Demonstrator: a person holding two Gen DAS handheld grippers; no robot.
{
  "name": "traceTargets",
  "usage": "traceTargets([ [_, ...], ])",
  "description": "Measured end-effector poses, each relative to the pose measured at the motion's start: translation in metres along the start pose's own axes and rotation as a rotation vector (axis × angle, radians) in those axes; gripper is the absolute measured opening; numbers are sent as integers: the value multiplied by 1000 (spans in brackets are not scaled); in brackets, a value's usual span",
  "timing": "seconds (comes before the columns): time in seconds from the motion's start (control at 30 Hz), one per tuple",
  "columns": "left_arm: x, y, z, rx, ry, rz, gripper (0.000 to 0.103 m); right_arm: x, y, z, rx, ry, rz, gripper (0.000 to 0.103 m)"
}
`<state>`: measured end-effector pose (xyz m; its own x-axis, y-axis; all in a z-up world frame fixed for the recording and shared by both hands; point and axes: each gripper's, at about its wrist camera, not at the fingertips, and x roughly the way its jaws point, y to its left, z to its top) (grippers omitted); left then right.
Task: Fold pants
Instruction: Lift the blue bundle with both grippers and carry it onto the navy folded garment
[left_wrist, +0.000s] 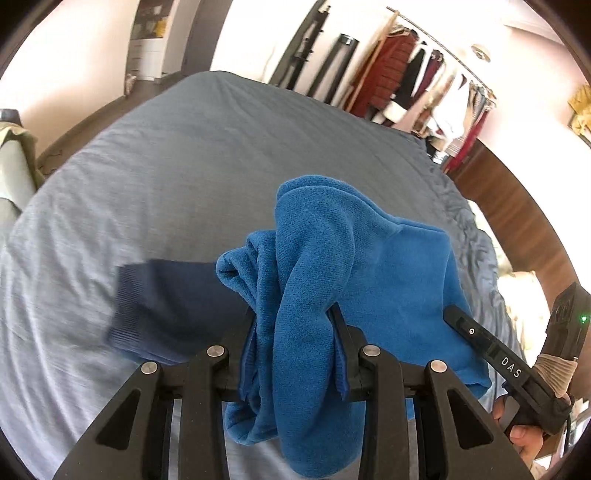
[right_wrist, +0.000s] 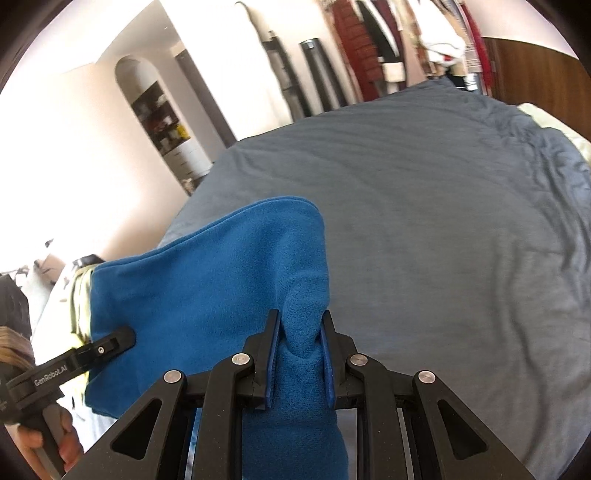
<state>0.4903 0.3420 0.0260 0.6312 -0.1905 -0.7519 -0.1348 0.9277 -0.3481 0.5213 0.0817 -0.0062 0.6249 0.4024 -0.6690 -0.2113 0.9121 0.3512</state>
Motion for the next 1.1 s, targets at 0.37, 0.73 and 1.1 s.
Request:
traceTargets([
  [0.37, 11, 71, 18, 8, 37, 41, 34, 58, 53, -10, -33, 43, 27, 20],
  [0.73, 46, 101, 16, 18, 102, 15, 34, 92, 61, -17, -75, 70, -22, 20],
  [1.1, 57, 110, 7, 27, 144, 21, 42, 108, 69, -30, -124, 97, -78, 22],
])
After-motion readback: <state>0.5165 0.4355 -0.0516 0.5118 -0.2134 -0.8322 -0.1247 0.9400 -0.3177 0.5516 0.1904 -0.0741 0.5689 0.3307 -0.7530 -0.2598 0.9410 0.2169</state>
